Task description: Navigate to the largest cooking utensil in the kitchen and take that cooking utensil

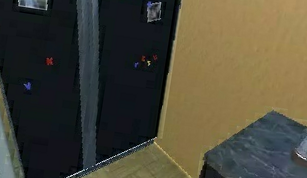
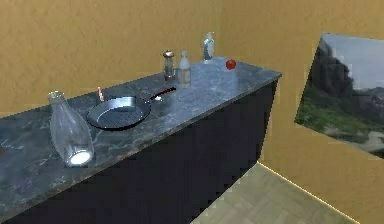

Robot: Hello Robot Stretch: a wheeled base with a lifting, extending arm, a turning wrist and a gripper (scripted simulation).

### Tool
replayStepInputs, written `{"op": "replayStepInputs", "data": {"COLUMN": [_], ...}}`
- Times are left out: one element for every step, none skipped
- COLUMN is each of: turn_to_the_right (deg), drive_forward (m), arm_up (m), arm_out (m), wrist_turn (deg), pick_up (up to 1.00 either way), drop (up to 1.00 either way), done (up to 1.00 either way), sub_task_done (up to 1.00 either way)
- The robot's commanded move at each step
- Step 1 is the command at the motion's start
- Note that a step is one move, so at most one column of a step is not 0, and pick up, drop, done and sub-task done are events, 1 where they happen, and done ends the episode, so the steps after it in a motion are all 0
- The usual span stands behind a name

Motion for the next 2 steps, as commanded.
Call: {"op": "replayStepInputs", "data": {"turn_to_the_right": [-15.0,0.0], "drive_forward": [0.0,0.0], "arm_up": [0.0,0.5], "arm_out": [0.0,0.0], "wrist_turn": [0.0,0.0], "pick_up": [0.0,0.0], "drop": [0.0,0.0], "done": [0.0,0.0], "sub_task_done": [0.0,0.0]}}
